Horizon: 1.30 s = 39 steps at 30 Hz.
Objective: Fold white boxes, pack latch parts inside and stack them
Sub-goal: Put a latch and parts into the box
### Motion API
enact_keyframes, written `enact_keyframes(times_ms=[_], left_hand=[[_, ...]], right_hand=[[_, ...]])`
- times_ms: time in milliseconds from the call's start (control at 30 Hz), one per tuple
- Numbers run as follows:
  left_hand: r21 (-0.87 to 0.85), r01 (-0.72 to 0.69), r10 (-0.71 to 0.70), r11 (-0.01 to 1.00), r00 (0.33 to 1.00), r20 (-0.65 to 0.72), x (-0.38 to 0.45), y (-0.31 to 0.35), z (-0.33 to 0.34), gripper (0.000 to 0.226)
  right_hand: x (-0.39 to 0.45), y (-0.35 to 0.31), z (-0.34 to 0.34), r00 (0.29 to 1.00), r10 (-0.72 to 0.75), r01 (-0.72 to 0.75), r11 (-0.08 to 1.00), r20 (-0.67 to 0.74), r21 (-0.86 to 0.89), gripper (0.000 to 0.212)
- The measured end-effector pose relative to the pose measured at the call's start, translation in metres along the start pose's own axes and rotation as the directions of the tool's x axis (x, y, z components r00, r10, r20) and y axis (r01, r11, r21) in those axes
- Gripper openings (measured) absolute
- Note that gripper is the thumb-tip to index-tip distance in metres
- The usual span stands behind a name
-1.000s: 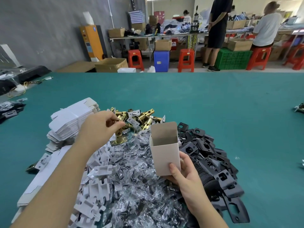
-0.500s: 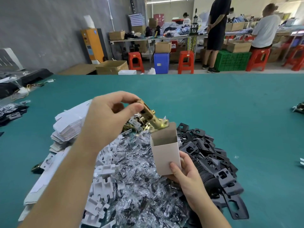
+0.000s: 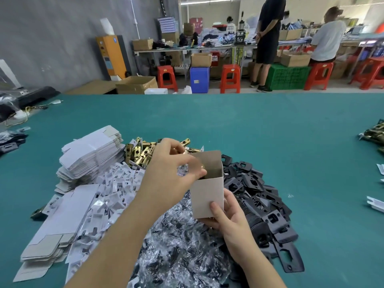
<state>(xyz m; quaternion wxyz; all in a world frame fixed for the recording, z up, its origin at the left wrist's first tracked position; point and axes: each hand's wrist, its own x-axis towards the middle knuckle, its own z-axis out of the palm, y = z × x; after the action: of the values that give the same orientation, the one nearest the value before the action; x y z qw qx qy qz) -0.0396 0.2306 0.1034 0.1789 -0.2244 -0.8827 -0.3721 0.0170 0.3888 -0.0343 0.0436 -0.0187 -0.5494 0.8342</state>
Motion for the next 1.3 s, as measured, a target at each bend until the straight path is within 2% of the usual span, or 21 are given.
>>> enact_keyframes(times_ms=[100,200,267,400,500,533,600,667,700,733,767,800,867,933,1033,1200,1300], left_hand=[[0.022,0.002,-0.005,1.000,0.994,0.111,0.001,0.002,0.005,0.008],[-0.031,0.038,-0.033,0.999,0.988,0.150,0.001,0.001,0.008,0.009],[-0.027,0.051,-0.047,0.998,0.988,0.144,0.000,-0.002,0.010,0.014],[0.060,0.078,-0.087,0.995,0.984,0.156,-0.003,-0.010,0.013,0.014],[-0.023,0.075,-0.073,0.997,0.994,0.079,-0.007,-0.017,0.011,0.012],[-0.086,0.100,-0.096,0.991,0.994,0.049,-0.008,-0.020,0.008,0.011],[-0.235,0.237,-0.231,0.942,0.971,0.055,-0.007,-0.031,0.000,0.013],[-0.405,0.416,-0.412,0.814,0.905,0.103,-0.003,-0.049,-0.010,0.020],[-0.418,0.478,-0.475,0.773,0.872,0.119,-0.002,-0.060,-0.015,0.021],[-0.349,0.511,-0.506,0.785,0.855,0.112,0.000,-0.073,-0.019,0.021],[-0.171,0.512,-0.504,0.842,0.859,0.089,0.001,-0.088,-0.022,0.019],[0.078,0.479,-0.485,0.874,0.872,0.074,0.002,-0.104,-0.026,0.017],[0.512,0.384,-0.494,0.768,0.865,0.092,0.001,-0.133,-0.035,0.024],[0.709,0.276,-0.545,0.649,0.819,0.180,-0.001,-0.155,-0.041,0.039],[0.750,0.187,-0.573,0.634,0.765,0.294,-0.007,-0.169,-0.044,0.049],[0.684,0.281,-0.555,0.674,0.803,0.218,-0.008,-0.174,-0.047,0.024],[0.668,0.292,-0.538,0.684,0.821,0.192,-0.006,-0.171,-0.047,0.023]], right_hand=[[0.000,-0.001,-0.001,1.000,0.005,-0.006,1.000,0.018,0.013,0.042],[-0.001,-0.003,-0.002,1.000,0.022,-0.022,0.999,0.019,0.037,0.052],[-0.001,-0.003,-0.003,1.000,0.021,-0.022,0.999,0.021,0.046,0.055],[0.000,-0.001,-0.003,1.000,-0.004,0.004,1.000,0.020,0.009,0.038],[0.000,-0.001,-0.003,1.000,-0.025,0.025,1.000,-0.007,-0.018,0.037],[-0.001,-0.001,-0.003,0.999,-0.033,0.033,0.999,-0.012,-0.024,0.037],[-0.001,-0.001,-0.003,0.999,-0.048,0.047,0.997,-0.013,-0.058,0.037],[-0.001,0.001,-0.002,0.998,-0.065,0.064,0.989,-0.003,-0.136,0.036],[-0.002,0.001,-0.001,0.997,-0.071,0.071,0.983,0.006,-0.171,0.035],[-0.002,0.002,0.000,0.997,-0.073,0.074,0.979,0.012,-0.191,0.034],[-0.002,0.002,0.000,0.997,-0.072,0.073,0.978,0.011,-0.194,0.034],[-0.002,0.002,0.000,0.998,-0.069,0.069,0.979,0.006,-0.189,0.033],[-0.001,0.002,0.000,0.998,-0.060,0.058,0.984,-0.008,-0.171,0.033],[-0.001,0.004,-0.001,0.999,-0.046,0.041,0.988,-0.025,-0.146,0.037],[0.000,0.005,-0.002,0.999,-0.034,0.031,0.991,-0.019,-0.130,0.038],[0.001,0.006,-0.002,0.999,-0.039,0.035,0.991,-0.029,-0.132,0.040],[0.000,0.006,-0.002,0.999,-0.041,0.038,0.990,-0.016,-0.133,0.039]])
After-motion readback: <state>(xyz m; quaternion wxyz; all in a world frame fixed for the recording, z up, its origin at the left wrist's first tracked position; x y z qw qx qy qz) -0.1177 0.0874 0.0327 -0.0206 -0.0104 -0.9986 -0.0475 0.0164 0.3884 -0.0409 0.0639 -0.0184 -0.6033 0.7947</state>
